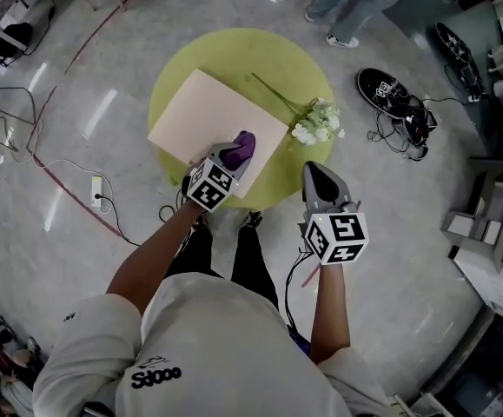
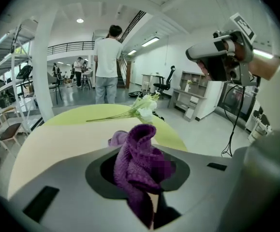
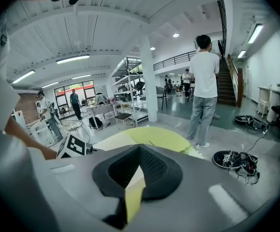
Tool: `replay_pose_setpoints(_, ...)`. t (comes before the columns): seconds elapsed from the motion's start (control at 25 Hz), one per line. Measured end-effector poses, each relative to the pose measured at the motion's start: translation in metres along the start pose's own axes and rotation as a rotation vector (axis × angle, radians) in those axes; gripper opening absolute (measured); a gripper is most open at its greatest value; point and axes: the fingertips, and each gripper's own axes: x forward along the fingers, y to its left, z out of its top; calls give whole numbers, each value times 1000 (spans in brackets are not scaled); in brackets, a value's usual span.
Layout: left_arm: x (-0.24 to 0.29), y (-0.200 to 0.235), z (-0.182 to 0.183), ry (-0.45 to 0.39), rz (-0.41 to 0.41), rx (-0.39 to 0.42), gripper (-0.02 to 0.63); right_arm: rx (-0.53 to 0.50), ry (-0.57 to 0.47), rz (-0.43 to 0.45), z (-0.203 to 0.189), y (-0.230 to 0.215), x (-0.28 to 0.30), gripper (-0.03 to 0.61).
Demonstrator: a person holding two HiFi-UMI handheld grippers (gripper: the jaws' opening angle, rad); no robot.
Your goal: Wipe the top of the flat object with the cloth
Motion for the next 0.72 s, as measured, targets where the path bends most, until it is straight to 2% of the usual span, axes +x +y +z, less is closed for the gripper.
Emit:
replay_pose_setpoints(0.24,17,-53,5,17,-112,76,109,35,-3,-66,-15,-11,-26,9)
replay_pose_setpoints(0.36,20,-68,4,17,-142,99,109,49,-6,-89,-22,-13,-35,9)
replay_pose_setpoints(0.56,15,-68,2,22,-162,118,109,61,-7,-100,-27,-7,-38,9)
replay_pose_setpoints(0.72,5,-47,-3,19,-134,98,109,54,-6,-84,-24,5,-27,9)
